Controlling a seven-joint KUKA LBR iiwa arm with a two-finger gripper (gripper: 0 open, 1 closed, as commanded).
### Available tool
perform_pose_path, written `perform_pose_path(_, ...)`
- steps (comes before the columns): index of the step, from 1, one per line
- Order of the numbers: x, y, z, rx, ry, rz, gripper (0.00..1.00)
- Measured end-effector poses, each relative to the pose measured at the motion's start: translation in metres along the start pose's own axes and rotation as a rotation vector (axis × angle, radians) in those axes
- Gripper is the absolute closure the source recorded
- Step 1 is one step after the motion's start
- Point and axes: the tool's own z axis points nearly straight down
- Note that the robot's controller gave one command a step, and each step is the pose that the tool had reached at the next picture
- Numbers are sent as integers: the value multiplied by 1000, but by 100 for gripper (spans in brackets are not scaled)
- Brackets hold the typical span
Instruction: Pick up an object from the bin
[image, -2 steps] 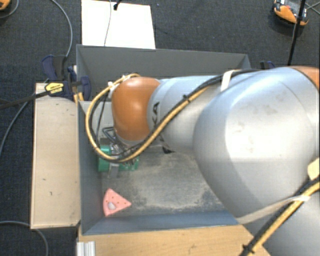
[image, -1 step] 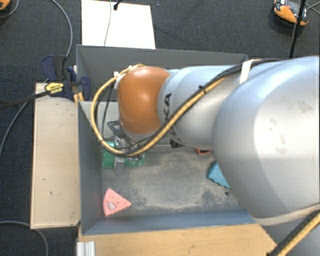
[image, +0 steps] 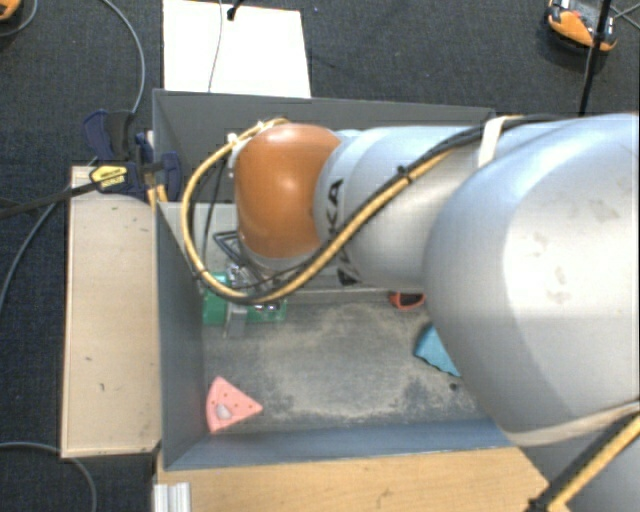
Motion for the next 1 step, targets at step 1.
perform_pose_path(1, 20, 7, -187, 8, 16, -1, 100)
